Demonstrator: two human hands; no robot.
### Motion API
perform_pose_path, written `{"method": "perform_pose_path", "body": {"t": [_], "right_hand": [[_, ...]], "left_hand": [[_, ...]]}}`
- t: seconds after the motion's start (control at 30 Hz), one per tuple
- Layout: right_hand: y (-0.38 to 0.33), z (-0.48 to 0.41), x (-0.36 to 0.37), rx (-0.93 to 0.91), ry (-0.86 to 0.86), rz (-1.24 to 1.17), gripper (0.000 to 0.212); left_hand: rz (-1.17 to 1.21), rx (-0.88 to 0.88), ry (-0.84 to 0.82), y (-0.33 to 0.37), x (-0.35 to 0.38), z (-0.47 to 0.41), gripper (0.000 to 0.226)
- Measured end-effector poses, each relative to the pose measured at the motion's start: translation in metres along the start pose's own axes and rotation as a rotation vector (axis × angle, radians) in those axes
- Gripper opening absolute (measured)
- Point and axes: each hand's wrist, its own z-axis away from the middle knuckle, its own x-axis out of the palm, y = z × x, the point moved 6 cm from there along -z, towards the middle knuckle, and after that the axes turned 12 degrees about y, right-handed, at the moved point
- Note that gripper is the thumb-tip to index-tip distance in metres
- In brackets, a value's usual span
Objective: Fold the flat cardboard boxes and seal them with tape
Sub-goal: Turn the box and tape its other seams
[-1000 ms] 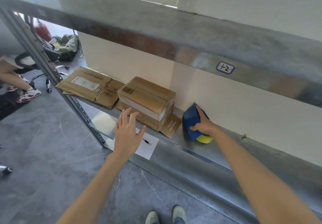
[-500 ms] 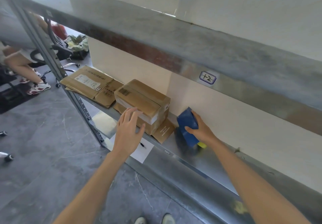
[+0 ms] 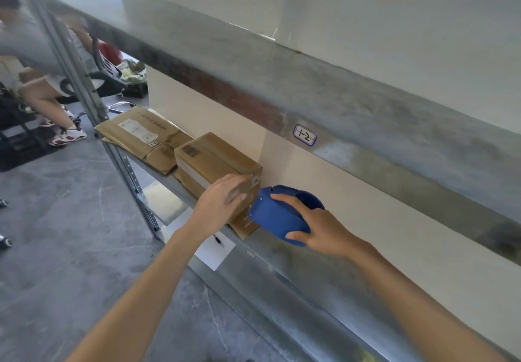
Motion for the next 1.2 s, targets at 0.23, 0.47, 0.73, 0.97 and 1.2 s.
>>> {"method": "perform_pose_path", "body": {"t": [0.23,0.47,0.73,0.97,1.2], "right_hand": [[-0.022,-0.004,-0.004,-0.129,-0.013,0.048,0.087],[-0.034,-0.004,0.0,-0.195,-0.064,0.033,0.084],[-0.04,-0.007,0.002,-0.233,-0.11,0.045,0.082],[-0.042,-0.017,0.004,-0.263,-0.093,0.022,0.074],[-0.04,-0.028,-0.007,-0.272,-0.087,0.101,0.072]], "left_hand": [[0.272,-0.113,-0.127,0.0,0.003,0.011,0.041],[0.291,-0.199,-0.133,-0.015,-0.001,0.016,0.05],[0.284,-0.267,-0.103,-0.028,0.0,0.024,0.038],[0.315,-0.319,-0.091,-0.034,-0.002,0.031,0.03],[0.337,-0.332,0.062,-0.04,-0.023,0.028,0.016]]}}
